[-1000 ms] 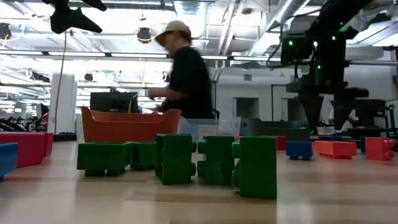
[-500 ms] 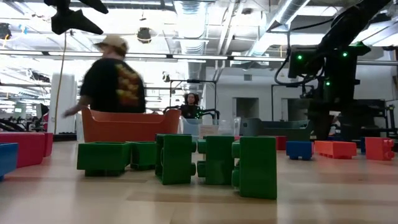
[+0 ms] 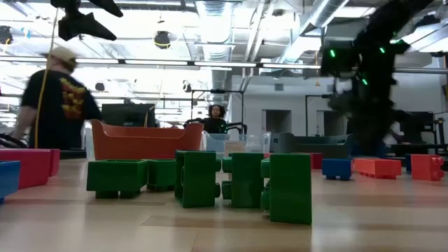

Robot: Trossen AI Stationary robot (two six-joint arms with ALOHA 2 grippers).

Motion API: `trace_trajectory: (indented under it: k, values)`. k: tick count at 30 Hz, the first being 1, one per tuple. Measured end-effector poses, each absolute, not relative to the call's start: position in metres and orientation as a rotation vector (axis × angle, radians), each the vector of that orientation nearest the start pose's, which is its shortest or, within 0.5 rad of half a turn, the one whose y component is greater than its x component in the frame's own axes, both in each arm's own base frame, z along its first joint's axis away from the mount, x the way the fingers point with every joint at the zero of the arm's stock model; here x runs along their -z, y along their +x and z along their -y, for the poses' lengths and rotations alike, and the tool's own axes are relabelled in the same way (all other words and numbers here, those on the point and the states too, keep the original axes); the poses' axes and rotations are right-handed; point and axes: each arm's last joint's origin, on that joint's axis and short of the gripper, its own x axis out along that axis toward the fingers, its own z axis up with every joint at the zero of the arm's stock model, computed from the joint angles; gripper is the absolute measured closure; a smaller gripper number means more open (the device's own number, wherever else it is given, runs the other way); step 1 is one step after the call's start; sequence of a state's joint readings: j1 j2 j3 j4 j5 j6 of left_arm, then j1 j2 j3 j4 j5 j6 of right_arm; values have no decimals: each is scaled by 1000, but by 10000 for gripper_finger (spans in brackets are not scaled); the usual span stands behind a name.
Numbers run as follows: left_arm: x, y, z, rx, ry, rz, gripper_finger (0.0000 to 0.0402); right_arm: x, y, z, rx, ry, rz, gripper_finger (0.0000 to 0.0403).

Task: Sort blocks
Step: Put the blue game piece into the blue bin

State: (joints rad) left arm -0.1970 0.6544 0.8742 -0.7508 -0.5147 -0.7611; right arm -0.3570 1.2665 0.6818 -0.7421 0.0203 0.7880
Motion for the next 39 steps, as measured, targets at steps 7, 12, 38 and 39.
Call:
trace_trajectory:
  k: [7, 12, 38, 39]
  values:
    - [-329, 117, 9, -467, -591, -355, 141, -246, 215, 111, 774, 752, -872, 348]
    - [-329, 117, 10, -470, -609, -351, 141, -263, 221, 156, 884, 720, -851, 342]
    - [-329, 117, 10, -471, -607, -357, 141, -277, 229, 203, 888, 670, -1110, 146]
    - [-328, 117, 9, -474, -600, -360, 141, -285, 229, 190, 875, 658, -1103, 145]
